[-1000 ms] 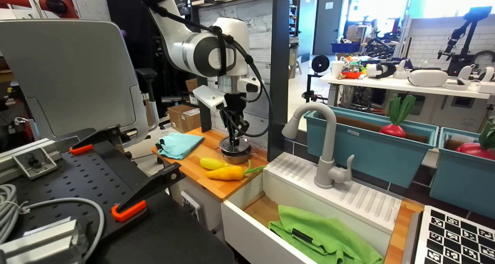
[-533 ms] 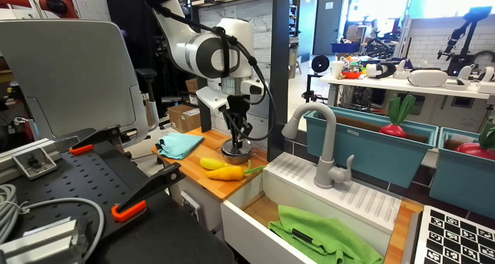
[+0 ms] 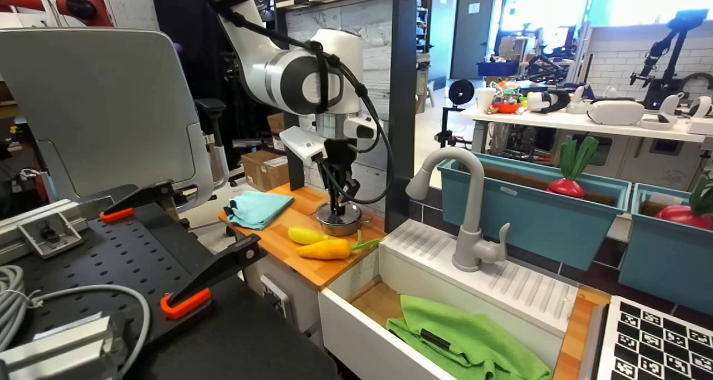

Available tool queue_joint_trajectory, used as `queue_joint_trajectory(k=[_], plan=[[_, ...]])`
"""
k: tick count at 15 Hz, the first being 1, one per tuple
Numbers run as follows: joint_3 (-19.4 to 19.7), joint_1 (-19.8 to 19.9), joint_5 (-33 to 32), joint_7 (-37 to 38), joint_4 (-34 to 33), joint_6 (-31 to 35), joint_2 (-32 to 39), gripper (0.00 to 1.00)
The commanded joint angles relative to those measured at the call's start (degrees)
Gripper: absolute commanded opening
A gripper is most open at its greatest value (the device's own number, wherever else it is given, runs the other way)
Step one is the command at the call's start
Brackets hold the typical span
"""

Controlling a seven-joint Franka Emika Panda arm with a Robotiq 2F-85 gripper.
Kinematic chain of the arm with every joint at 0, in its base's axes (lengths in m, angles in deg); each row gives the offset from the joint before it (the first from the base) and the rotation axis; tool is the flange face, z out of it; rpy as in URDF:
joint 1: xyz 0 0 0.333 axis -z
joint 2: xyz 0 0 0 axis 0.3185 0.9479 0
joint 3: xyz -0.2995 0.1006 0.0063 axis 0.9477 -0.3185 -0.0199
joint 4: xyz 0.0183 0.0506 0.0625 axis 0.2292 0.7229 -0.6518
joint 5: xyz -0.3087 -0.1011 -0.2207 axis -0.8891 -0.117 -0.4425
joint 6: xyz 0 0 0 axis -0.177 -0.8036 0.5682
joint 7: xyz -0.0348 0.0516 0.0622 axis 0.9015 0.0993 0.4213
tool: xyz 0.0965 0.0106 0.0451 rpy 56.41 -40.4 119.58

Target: Pick the lid and put it on the pot

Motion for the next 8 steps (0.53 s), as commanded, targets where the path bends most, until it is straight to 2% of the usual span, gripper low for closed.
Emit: queue_joint_trajectory(k=[1, 8], plan=[[0.9, -1.3, 0.3, 1.0, -1.0, -1.9, 0.3, 0.05], [1.1, -1.1, 0.6, 1.8, -0.8, -1.7, 0.2, 0.05]])
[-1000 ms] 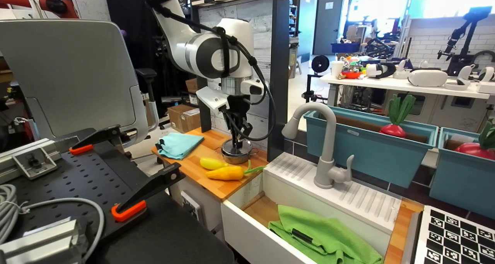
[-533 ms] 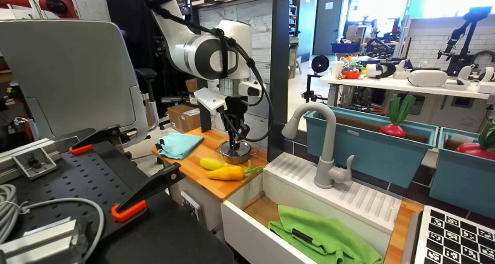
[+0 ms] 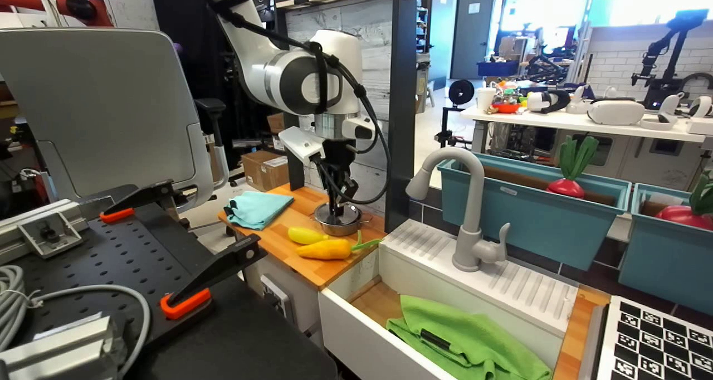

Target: Pick the lid and put it on the pot

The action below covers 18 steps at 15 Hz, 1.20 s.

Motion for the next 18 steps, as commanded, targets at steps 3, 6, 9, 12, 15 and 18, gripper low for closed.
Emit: queue_joint_trajectory(k=[3, 6, 9, 12, 15, 18], plan=[[0.9, -0.4, 0.8, 0.8, -0.7, -1.3, 0.0, 0.05], [1.2, -0.5, 0.7, 1.1, -1.1, -1.5, 0.3, 0.05], [1.4, -0.7, 0.7, 1.5, -1.4, -2.0, 0.4, 0.45], [1.0, -0.3, 0.9, 1.3, -1.5, -2.8, 0.3, 0.6], [0.9, -0.2, 1.0, 1.3, -1.6, -3.2, 0.2, 0.81], [0.8, -0.2, 1.0, 1.1, -1.3, -3.0, -0.1, 0.99]])
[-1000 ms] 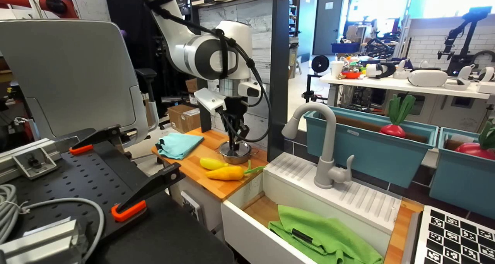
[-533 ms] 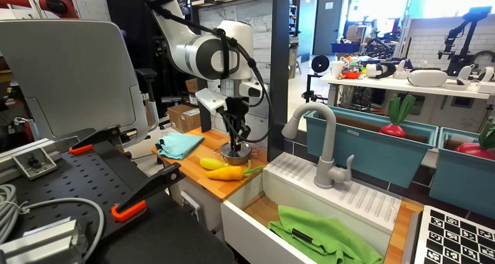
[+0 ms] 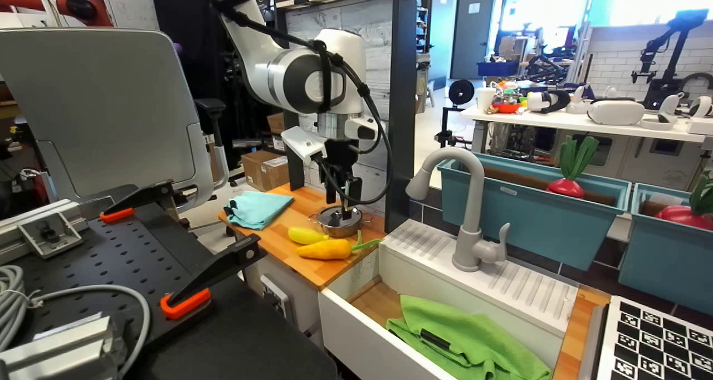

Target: Pick the lid and put it on the pot

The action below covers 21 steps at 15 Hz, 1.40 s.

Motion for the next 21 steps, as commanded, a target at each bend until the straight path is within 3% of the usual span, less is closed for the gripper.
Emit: queue_joint_trajectory(k=[1, 8, 14, 18, 19, 20, 21], plan=[[0.0, -0.1, 1.0, 0.0, -0.7, -1.4, -0.3, 1.0], [-1.5, 0.2, 0.3, -3.3, 5.0, -0.4, -4.9, 1.0], [-0.9, -1.9, -1.7, -5.8, 17.3, 3.5, -15.3, 1.0], [0.9, -5.2, -5.2, -4.6, 24.1, 4.1, -22.6, 1.0], [1.7, -6.5, -6.8, -4.1, 24.7, 3.1, -23.5, 1.0], [-0.2, -4.0, -4.7, -5.1, 20.2, 2.3, -19.3, 1.0], [0.2, -4.8, -5.4, -4.8, 21.5, 2.3, -20.7, 1.0]])
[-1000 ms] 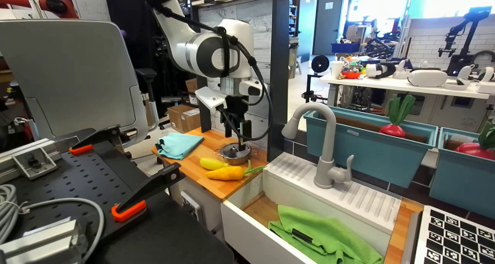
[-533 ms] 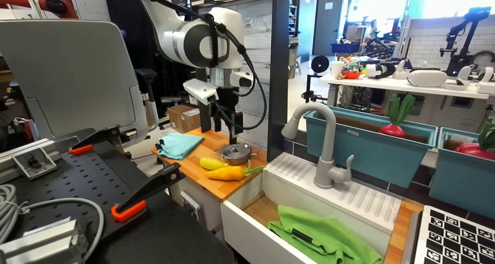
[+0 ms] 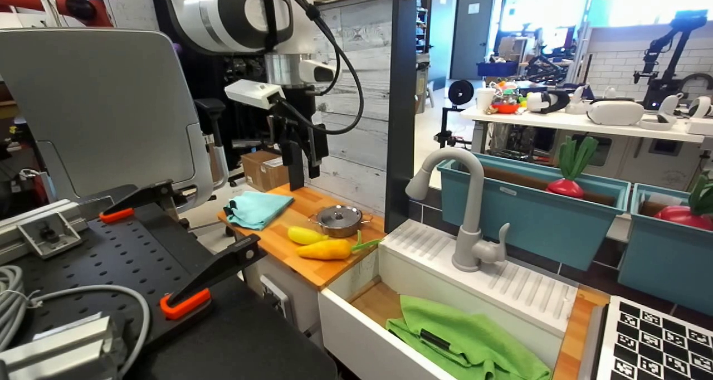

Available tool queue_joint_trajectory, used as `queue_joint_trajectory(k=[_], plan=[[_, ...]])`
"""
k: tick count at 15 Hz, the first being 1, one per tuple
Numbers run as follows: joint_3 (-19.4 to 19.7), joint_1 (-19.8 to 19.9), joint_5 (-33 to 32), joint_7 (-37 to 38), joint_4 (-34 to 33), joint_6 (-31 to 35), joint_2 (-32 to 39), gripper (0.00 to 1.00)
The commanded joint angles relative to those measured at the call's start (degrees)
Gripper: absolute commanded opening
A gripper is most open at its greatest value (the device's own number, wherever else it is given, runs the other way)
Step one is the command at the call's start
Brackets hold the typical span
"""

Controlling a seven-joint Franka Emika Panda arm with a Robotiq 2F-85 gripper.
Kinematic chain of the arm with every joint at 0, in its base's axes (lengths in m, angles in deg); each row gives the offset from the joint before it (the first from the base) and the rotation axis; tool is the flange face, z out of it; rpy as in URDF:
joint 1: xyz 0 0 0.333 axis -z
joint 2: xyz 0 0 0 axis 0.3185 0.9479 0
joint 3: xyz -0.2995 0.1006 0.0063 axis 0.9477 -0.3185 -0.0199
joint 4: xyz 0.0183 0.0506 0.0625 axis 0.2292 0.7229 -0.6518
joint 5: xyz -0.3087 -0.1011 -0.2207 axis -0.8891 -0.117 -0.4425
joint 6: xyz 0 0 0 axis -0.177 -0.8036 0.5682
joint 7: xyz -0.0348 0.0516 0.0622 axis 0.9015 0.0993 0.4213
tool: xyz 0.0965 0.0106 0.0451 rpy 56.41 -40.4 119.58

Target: Pick the lid and put it on the pot

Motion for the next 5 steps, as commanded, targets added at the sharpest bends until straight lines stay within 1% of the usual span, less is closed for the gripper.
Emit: queue_joint_trajectory(k=[1, 5], plan=[[0.2, -0.4, -0.4, 0.2, 0.7, -0.1, -0.9, 1.0], [0.4, -0.6, -0.6, 0.2, 1.5, -0.2, -1.5, 1.0]])
